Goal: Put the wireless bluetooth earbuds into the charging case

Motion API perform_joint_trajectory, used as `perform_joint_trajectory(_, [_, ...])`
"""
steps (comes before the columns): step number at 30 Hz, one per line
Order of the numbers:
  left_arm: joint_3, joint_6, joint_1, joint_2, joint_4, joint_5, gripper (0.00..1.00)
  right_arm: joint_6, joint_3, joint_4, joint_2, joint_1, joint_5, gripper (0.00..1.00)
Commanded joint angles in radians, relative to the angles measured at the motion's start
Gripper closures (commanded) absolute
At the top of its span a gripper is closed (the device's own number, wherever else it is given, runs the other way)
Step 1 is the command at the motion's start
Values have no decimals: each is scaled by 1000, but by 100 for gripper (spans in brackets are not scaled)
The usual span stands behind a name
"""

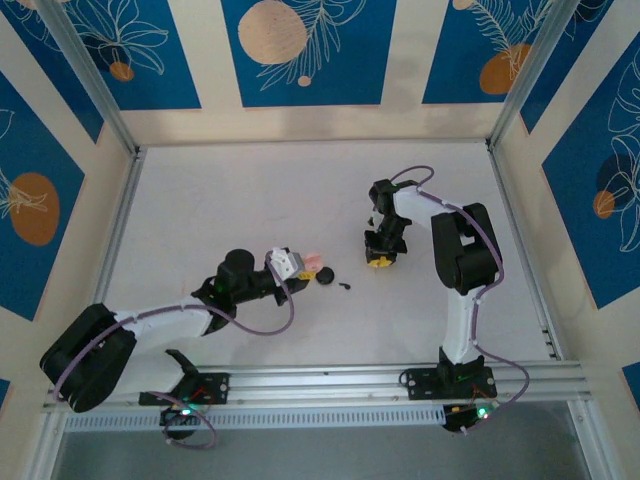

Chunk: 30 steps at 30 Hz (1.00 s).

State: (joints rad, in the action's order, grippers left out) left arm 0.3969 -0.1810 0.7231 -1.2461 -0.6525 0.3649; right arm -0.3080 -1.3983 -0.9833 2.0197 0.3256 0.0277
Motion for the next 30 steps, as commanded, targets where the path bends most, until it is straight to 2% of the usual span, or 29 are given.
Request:
perform_joint_trajectory(1, [-5,2,-1,13,8,-3,92,-19,26,23,5,6,-10,81])
perform_joint_trajectory(13, [31,15,1,-76,-24,-10,93,-79,173,211,-185,-30,-83,84])
perform_joint_trajectory(30, [124,74,29,-343,-288,-33,94,-215,533,758,-584,-79,-305,85])
